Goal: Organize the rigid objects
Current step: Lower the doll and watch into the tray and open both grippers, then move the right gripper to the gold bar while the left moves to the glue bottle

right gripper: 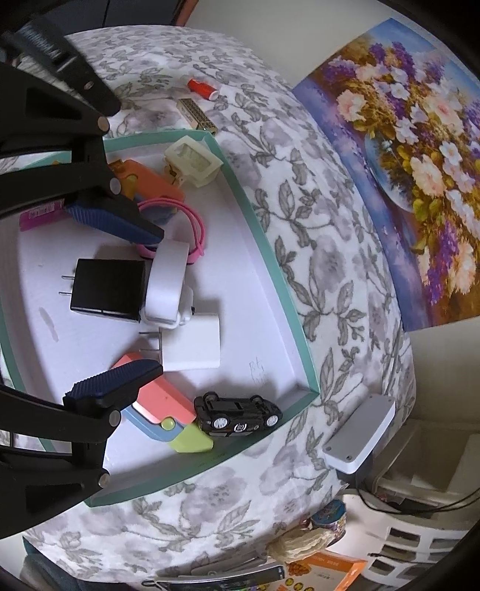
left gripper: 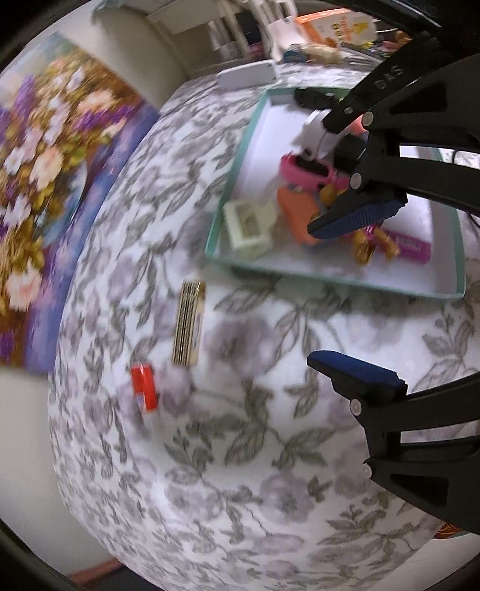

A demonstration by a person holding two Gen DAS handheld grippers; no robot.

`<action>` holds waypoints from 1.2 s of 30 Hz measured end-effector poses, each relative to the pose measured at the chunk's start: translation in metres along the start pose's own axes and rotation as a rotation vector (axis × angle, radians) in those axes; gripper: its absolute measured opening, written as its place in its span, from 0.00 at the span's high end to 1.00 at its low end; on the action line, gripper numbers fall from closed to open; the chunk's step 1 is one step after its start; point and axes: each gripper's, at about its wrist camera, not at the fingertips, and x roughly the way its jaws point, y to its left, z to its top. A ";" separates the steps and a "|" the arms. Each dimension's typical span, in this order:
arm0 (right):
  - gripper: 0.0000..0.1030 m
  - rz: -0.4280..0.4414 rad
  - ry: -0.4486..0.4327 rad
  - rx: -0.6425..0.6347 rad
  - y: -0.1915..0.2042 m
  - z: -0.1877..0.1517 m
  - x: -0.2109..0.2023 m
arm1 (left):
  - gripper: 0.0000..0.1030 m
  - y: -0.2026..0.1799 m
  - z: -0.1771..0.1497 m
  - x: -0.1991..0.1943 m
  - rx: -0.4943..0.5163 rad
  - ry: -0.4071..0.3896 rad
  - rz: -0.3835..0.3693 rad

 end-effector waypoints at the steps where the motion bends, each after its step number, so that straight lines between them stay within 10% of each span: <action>1: 0.33 -0.002 -0.001 -0.012 0.003 -0.001 0.000 | 0.38 0.004 0.002 0.000 -0.011 0.000 0.009; 24: 0.00 -0.009 -0.045 -0.198 0.056 -0.014 -0.007 | 0.14 0.065 0.018 0.003 -0.216 -0.033 0.107; 36: 0.00 0.003 -0.047 -0.211 0.061 -0.015 -0.006 | 0.07 0.068 0.020 -0.001 -0.207 -0.066 0.157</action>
